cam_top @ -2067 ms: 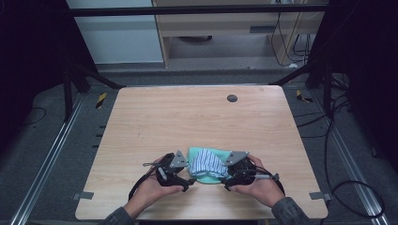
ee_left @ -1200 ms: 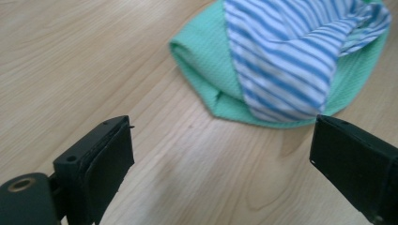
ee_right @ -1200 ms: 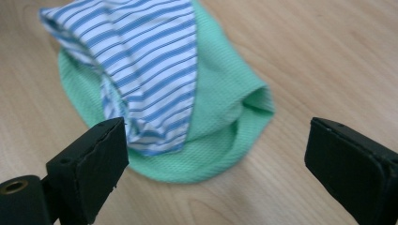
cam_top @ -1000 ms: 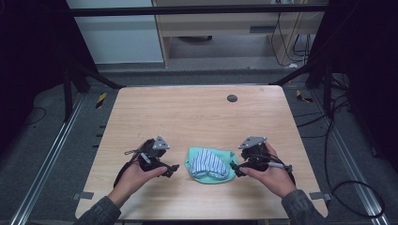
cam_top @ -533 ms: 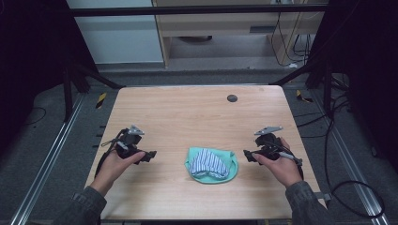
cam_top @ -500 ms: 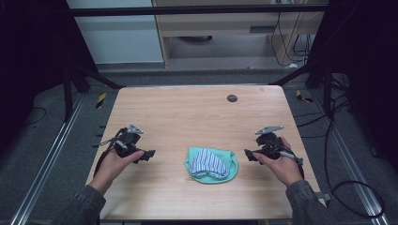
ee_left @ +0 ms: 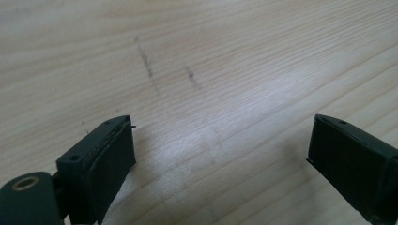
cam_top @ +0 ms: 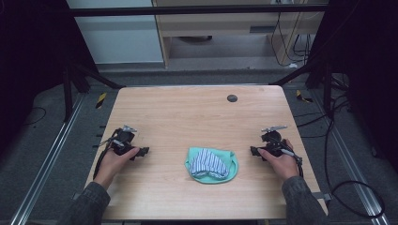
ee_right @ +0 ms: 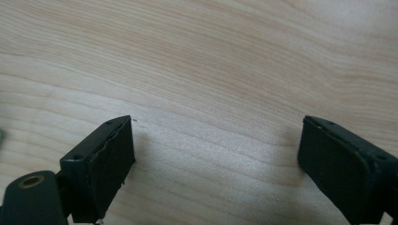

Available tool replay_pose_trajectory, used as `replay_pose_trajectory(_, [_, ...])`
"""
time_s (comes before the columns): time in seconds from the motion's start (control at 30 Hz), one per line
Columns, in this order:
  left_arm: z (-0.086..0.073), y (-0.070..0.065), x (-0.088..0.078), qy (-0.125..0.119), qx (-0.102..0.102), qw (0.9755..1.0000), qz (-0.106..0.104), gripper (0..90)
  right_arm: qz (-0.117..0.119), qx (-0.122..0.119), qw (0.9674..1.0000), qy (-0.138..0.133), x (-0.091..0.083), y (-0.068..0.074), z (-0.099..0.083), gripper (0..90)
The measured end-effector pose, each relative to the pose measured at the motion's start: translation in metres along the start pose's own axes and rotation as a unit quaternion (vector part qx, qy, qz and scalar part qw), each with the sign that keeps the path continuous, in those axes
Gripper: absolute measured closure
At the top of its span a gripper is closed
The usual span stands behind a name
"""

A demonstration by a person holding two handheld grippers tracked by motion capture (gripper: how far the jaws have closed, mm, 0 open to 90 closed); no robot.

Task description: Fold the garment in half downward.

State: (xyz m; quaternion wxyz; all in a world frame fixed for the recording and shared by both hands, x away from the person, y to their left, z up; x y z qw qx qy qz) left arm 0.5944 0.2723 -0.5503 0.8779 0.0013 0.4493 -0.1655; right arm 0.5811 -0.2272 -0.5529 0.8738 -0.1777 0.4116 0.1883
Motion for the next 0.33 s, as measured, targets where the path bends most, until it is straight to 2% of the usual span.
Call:
replay_pose_trajectory(0.13, [-0.0018,0.0013,0.001,-0.03,-0.009,0.9995,-0.002,5.2,-0.013,0.003,0.9995,-0.028,0.0034,-0.002,-0.0005,5.9])
replay_pose_trajectory(0.17, [-0.0023,0.002,0.0015,-0.038,-0.004,0.9993,-0.001,4.8,-0.016,0.004,0.9993,-0.035,0.0047,-0.0025,-0.0012,3.8])
replay_pose_trajectory(0.23, [-0.0044,0.0021,0.0036,-0.072,-0.011,0.9973,-0.008,2.5,-0.026,0.009,0.9982,-0.053,0.0068,-0.0027,-0.0022,0.8])
replay_pose_trajectory(0.27, [-0.0048,0.0021,0.0032,-0.071,-0.011,0.9974,-0.007,2.4,-0.033,0.01,0.9972,-0.067,0.0076,-0.0026,-0.0031,0.7])
replay_pose_trajectory(0.33, [-0.0053,0.0024,0.0028,-0.071,-0.01,0.9974,-0.005,2.2,-0.039,0.02,0.997,-0.063,0.0065,-0.0015,-0.0044,0.3])
Point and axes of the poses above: each handheld gripper's, and its own axes: x roughly forward along the jaws, z roughly out of its top, y roughly to its left, the point moved 7 cm from there along x, roughly forward along the jaws, and after that the axes turned 15 degrees about -x, right-handed, at the moved point
